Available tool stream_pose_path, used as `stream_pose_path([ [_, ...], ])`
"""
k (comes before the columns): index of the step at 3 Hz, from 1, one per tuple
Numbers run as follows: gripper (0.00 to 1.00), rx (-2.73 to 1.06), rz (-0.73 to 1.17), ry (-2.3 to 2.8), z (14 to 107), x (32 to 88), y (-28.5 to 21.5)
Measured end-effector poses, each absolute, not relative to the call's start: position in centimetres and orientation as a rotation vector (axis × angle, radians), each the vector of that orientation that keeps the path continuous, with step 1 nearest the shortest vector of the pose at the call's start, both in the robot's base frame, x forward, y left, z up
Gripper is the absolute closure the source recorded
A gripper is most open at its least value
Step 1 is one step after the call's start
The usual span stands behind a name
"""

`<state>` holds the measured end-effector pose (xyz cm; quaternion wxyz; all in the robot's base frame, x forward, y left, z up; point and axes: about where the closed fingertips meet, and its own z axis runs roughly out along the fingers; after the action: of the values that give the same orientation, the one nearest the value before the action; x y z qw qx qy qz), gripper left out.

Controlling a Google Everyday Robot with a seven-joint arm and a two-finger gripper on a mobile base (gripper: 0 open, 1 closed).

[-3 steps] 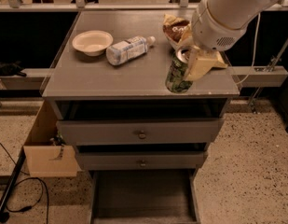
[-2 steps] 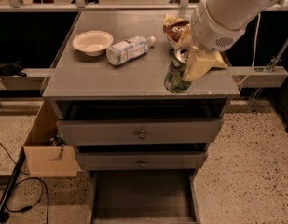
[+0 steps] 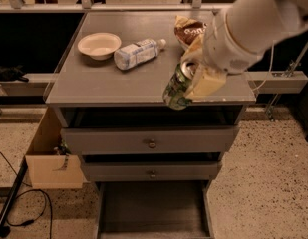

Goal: Place green can into bottom drawer

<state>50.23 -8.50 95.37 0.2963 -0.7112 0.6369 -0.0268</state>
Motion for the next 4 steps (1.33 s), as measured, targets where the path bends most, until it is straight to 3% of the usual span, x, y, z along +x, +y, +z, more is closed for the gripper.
stream_pose_path([
  [1,1.0,-1.777,-0.003,1.727,94.1,43.9,-8.1],
  [2,1.0,-1.706,0.08,1.827,91.5,41.2,-9.7],
  [4,1.0,-1.654,0.125,1.869,89.0,40.0,-9.4],
])
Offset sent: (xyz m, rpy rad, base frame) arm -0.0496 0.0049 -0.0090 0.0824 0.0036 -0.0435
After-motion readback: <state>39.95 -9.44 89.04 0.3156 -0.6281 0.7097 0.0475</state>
